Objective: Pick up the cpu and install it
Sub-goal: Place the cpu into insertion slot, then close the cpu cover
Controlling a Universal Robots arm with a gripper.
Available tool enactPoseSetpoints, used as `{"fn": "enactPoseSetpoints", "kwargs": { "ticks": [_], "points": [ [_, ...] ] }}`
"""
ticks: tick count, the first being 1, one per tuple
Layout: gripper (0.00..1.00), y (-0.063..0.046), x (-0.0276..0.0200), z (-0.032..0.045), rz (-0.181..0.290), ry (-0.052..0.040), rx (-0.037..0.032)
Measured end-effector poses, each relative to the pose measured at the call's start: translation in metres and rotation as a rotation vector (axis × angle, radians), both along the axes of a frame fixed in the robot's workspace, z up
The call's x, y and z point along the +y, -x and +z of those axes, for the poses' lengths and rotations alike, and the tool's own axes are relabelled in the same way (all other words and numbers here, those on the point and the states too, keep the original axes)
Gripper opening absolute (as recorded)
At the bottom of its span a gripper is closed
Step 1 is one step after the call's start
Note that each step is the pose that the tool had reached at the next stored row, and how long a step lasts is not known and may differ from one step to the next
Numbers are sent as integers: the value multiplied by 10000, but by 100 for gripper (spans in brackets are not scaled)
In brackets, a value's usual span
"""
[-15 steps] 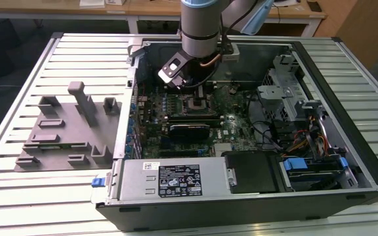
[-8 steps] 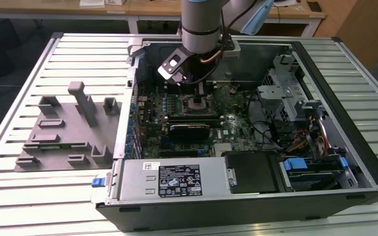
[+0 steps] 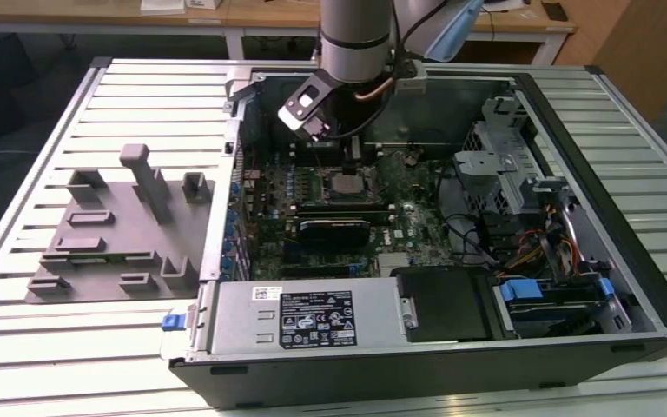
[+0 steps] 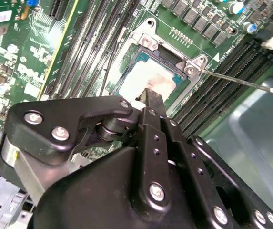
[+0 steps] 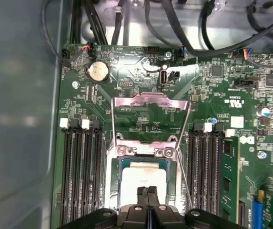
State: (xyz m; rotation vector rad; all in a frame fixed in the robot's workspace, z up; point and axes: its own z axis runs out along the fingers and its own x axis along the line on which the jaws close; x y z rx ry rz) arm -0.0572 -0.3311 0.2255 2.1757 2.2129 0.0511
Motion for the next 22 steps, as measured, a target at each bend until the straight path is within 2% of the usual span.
{"fn": "enactPoseSetpoints", "kwargs": {
  "ticks": [15,22],
  "points": [
    [11,0,0,310,0,0,0],
    [11,-1,0,322,0,1,0]
  ]
}}
